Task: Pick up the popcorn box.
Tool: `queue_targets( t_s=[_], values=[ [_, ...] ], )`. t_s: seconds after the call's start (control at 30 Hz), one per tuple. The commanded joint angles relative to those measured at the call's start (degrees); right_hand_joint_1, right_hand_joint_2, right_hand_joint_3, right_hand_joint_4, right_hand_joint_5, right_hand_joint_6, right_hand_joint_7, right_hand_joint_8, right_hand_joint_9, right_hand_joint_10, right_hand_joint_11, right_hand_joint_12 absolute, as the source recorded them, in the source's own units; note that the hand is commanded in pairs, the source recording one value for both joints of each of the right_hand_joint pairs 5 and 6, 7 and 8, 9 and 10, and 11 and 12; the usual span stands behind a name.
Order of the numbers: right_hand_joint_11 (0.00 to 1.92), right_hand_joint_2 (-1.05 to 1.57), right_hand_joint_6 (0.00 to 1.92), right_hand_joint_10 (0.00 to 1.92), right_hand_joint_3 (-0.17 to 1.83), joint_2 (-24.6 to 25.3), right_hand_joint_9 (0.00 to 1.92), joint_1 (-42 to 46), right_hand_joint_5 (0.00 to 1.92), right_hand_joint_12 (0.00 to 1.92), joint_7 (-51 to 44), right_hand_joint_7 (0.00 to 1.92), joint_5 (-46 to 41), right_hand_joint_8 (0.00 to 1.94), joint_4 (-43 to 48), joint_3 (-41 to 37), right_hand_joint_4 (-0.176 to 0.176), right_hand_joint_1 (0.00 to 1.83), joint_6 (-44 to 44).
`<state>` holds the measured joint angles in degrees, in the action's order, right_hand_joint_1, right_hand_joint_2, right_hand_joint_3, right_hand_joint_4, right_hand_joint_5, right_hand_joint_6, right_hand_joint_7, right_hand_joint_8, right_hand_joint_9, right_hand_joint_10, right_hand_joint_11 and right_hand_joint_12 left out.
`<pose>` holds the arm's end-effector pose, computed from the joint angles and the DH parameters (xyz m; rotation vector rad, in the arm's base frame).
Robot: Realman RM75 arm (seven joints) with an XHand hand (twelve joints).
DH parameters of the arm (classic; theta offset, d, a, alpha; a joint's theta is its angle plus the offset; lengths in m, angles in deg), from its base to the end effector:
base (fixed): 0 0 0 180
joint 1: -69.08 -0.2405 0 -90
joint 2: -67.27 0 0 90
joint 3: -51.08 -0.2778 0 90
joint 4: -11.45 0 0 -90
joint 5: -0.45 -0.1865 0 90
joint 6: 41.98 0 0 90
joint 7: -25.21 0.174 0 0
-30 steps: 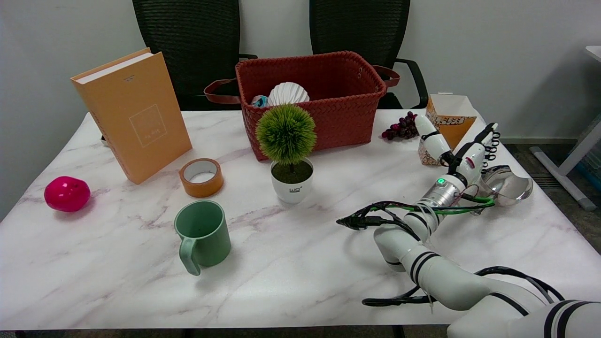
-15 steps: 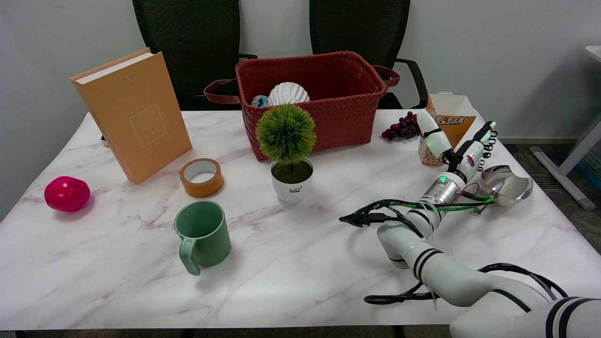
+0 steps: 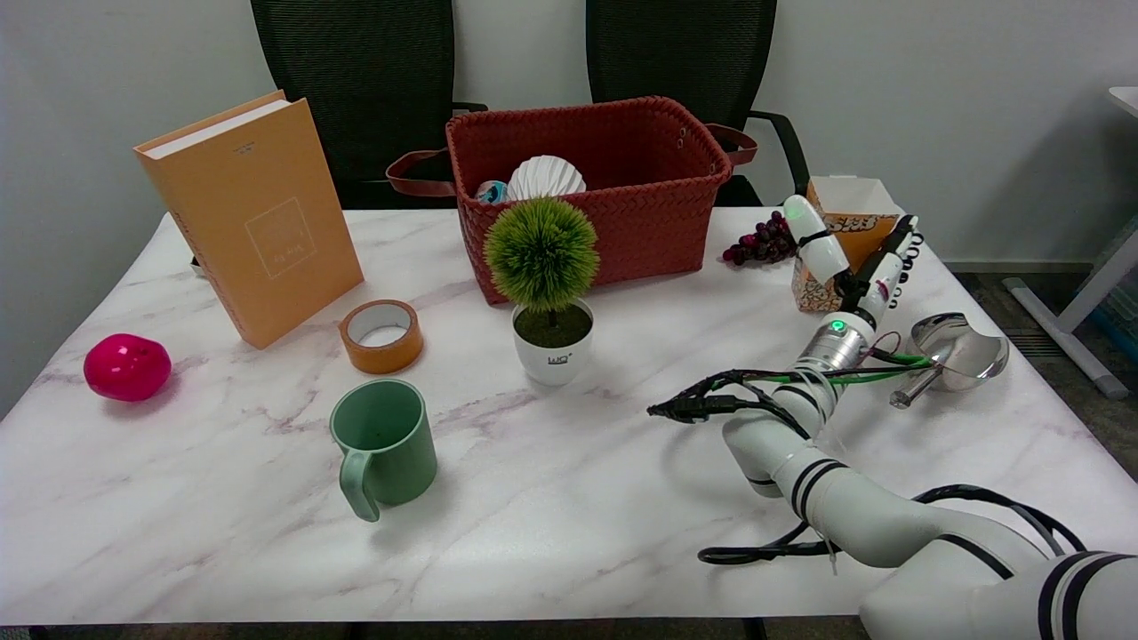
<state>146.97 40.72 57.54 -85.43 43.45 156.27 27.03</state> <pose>-0.3140 -0.3732 0.4441 0.5013 -0.2731 1.4830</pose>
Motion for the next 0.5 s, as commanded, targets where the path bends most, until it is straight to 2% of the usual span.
queue_targets(
  t_s=[0.03,0.5],
  values=[
    [0.00,0.33,0.00,0.00,-0.15,-2.2,0.00,-0.6,0.00,0.00,2.9,0.00,0.4,0.00,-0.3,0.6,0.000,0.68,-2.9],
    [0.00,0.35,0.00,0.00,-0.14,-2.6,0.00,0.8,0.00,0.00,2.7,0.00,-0.1,0.00,-0.4,0.0,0.000,0.71,-1.6]
  ],
)
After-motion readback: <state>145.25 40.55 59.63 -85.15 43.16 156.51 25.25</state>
